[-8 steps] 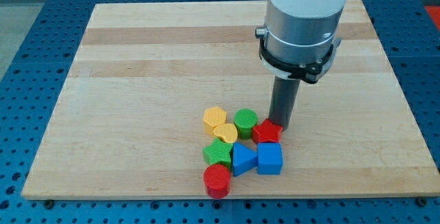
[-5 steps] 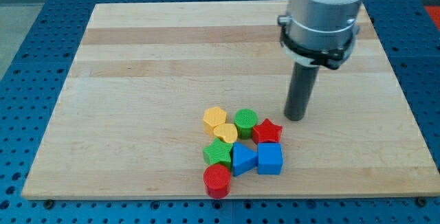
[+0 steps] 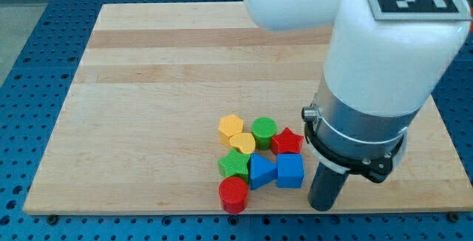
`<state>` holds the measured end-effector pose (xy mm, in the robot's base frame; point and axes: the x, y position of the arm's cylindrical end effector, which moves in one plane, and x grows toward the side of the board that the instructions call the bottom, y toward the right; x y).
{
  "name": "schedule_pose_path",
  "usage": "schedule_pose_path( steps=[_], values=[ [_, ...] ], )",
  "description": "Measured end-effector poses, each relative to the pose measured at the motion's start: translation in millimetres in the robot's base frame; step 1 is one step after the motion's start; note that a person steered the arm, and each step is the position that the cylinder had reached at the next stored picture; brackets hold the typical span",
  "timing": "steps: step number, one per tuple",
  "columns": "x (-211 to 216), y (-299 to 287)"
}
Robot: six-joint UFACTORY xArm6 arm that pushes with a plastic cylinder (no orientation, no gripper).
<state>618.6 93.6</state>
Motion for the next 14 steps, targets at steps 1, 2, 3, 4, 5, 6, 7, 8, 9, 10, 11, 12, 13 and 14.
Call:
schedule_pose_path(
  steps=[1,2,3,4,5,6,7,8,9,10,11,12,13,14],
  values=[
    [-1,-14],
    [0,-24],
    [0,-79],
    [0,-83],
    [0,-83],
    [0,-92],
    [-2,-114],
    [-8,-120],
    [-41,-120],
    [-52,-120],
    [-52,-119],
    [-41,-119],
    [-8,-118],
    [0,-118]
  ],
)
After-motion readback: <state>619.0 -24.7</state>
